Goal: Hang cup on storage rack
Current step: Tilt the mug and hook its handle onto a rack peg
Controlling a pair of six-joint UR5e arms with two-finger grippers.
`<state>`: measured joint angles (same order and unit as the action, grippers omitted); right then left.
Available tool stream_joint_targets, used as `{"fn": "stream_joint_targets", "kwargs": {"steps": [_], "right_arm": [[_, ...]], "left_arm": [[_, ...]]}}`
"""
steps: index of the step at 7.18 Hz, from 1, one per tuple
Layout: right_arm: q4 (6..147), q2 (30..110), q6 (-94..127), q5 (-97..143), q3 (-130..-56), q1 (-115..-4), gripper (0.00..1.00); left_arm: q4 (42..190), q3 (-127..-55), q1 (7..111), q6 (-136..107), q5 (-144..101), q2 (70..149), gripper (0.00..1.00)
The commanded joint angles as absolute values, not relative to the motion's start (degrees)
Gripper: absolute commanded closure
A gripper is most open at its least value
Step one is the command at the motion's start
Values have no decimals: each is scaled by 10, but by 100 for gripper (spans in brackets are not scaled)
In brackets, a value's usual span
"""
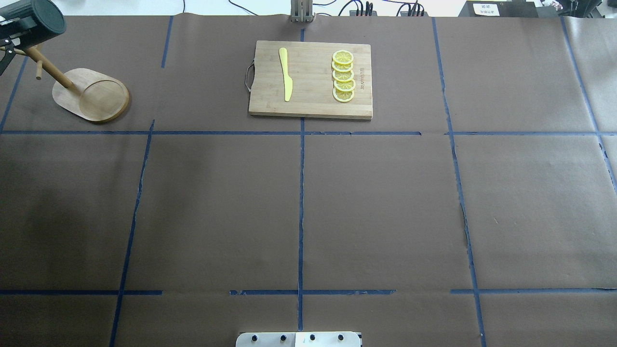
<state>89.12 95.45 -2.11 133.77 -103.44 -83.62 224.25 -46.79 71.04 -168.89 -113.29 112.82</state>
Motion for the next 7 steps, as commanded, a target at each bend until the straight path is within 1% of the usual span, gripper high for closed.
{"fn": "stream_joint_targets", "kwargs": {"steps": [1,3,4,5,6,7], "right_arm": [[891,954,-21,1338,-1034,-836,0],[891,954,-20,1338,-1034,-836,0],[891,954,-20,1338,-1034,-836,0],[891,954,-20,1338,-1035,-836,0],[891,955,-21,1338,-1034,-836,0],[891,955,-21,1338,-1035,-836,0]], "left_arm": [[2244,-439,711,-1688,-1133,1128,100],[2243,-423,711,-1687,-1133,1128,100],[2243,-418,711,-1687,-1133,1128,95],[2243,-413,709,-1686,-1133,1129,75],[2242,-406,708,-1686,-1133,1132,1],[2242,-405,708,-1686,-1133,1132,0]]}}
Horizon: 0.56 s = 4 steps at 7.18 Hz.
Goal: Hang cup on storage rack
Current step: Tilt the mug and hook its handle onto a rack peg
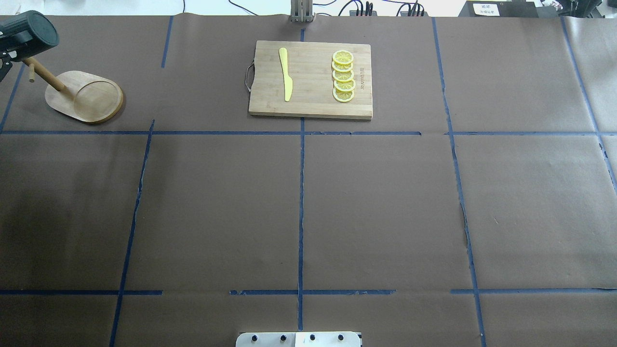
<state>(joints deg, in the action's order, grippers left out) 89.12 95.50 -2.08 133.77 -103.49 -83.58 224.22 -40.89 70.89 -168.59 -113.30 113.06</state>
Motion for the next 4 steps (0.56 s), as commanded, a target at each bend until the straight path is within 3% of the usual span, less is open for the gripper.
{"fn": "stream_joint_targets", "kwargs": {"steps": [1,4], "right_arm": [[891,955,-21,1338,-1035,-836,0],[891,957,-20,1339,-1035,-836,0]], "left_arm": [[2242,-406,708,-1686,-1133,1133,0],[2242,-439,709,-1686,-1136,1129,0]]}}
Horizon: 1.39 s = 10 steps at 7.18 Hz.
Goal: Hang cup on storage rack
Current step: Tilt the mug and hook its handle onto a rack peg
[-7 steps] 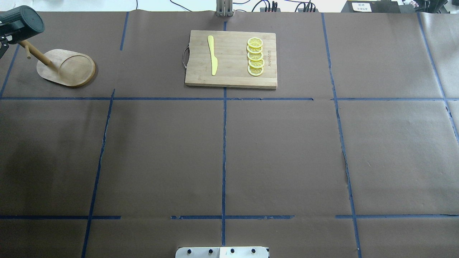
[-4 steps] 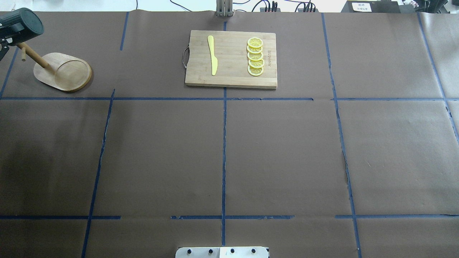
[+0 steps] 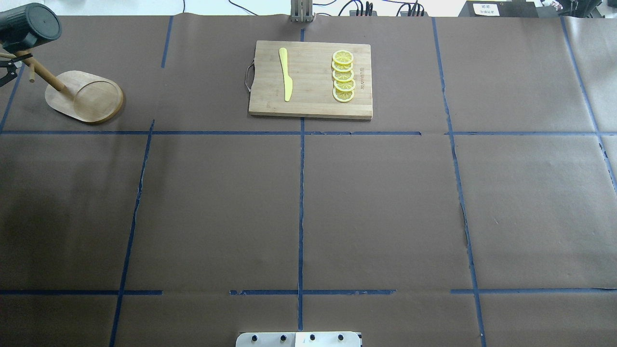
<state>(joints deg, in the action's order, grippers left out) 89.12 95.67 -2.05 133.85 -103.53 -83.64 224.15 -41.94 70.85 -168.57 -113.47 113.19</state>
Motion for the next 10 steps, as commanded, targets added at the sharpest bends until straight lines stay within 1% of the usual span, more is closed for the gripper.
{"fn": "stream_joint_targets", "kwargs": {"steps": [1,3,4,5,7,8,10], "right_arm": [[891,957,-20,1339,-1035,-836,0],[891,957,-19,1339,-1034,-836,0],[891,957,-19,1339,-1034,-836,0],[891,957,-19,1339,-1034,-836,0],[891,959,-19,1339,-1034,-836,0],[892,960,-19,1339,-1033,-836,0],[892,961,-19,1339,-1032,-836,0]], "left_arm": [[2242,-469,711,-1686,-1149,1120,0],[2239,-517,763,-1646,-1237,1108,0],[2232,-525,788,-1595,-1292,1108,0],[2217,-529,802,-1499,-1363,1108,0],[2106,-533,843,-1203,-1543,1109,0],[2055,-537,852,-1101,-1564,1108,0],[2009,-537,847,-960,-1586,1103,0]]}}
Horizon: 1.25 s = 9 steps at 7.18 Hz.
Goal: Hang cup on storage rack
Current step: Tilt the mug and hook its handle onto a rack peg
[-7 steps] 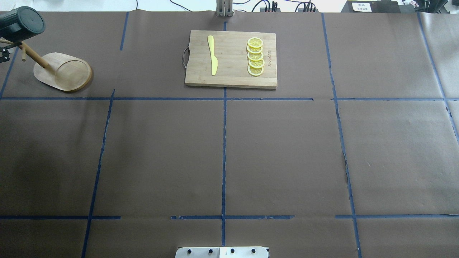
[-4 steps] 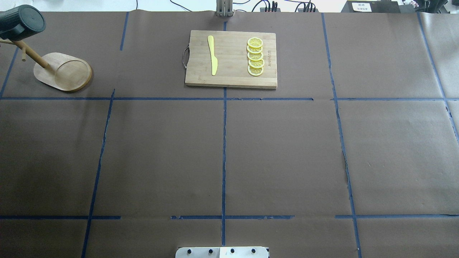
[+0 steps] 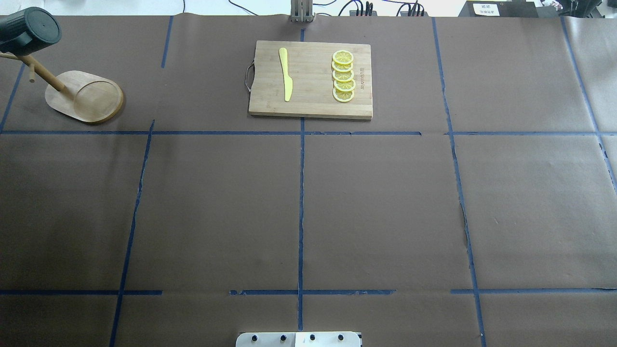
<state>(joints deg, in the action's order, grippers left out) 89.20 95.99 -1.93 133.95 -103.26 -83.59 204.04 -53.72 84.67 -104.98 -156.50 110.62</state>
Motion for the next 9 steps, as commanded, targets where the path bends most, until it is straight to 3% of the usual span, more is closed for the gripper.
{"fn": "stream_joint_targets", "kwargs": {"steps": [1,5,9], "right_arm": [[892,961,-19,1339,-1029,-836,0],[892,961,-19,1339,-1027,-836,0],[892,961,-20,1339,-1027,-836,0]], "left_arm": [[1977,-537,848,-876,-1602,1097,0],[1847,-535,848,-611,-1603,1069,0],[1846,-535,850,-529,-1560,1070,2]]}}
